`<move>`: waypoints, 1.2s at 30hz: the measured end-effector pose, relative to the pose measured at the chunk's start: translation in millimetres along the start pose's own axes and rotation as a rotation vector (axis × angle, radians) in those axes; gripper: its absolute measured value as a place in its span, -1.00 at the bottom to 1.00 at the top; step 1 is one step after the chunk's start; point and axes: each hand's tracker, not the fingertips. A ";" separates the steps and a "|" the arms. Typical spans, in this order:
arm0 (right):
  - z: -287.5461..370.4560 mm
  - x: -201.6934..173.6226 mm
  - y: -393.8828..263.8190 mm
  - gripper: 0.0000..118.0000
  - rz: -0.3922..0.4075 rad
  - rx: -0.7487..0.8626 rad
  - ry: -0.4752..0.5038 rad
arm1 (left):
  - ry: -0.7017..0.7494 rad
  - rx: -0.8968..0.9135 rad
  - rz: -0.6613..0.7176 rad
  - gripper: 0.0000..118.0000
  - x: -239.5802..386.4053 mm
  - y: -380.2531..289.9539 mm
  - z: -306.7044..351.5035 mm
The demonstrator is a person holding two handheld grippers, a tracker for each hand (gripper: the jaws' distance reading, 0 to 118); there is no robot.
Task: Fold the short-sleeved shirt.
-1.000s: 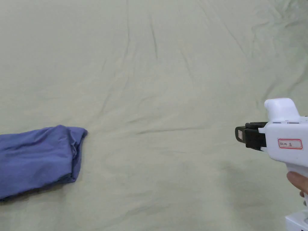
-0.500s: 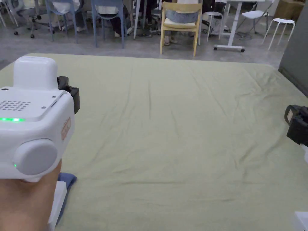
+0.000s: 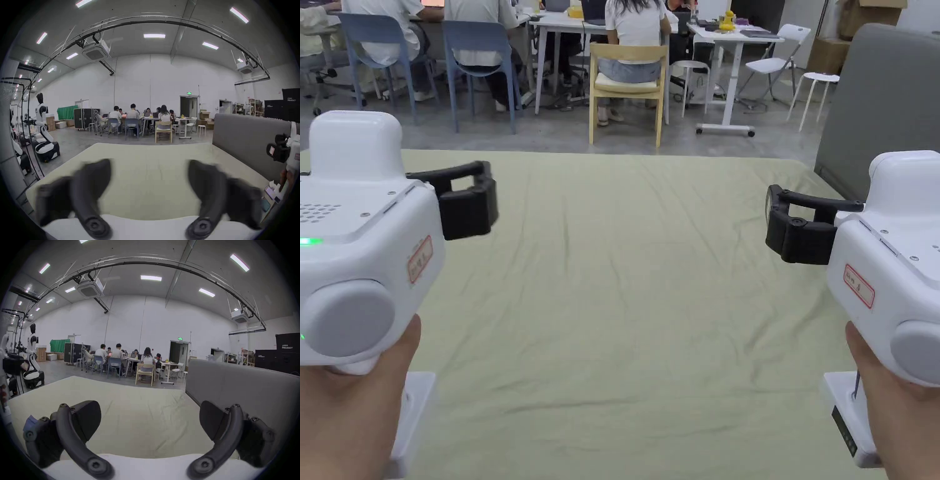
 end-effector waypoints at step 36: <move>3.1 -12.7 15.4 1.00 -0.012 -0.011 0.025 | 0.066 0.017 -0.009 0.90 -19.4 2.2 13.0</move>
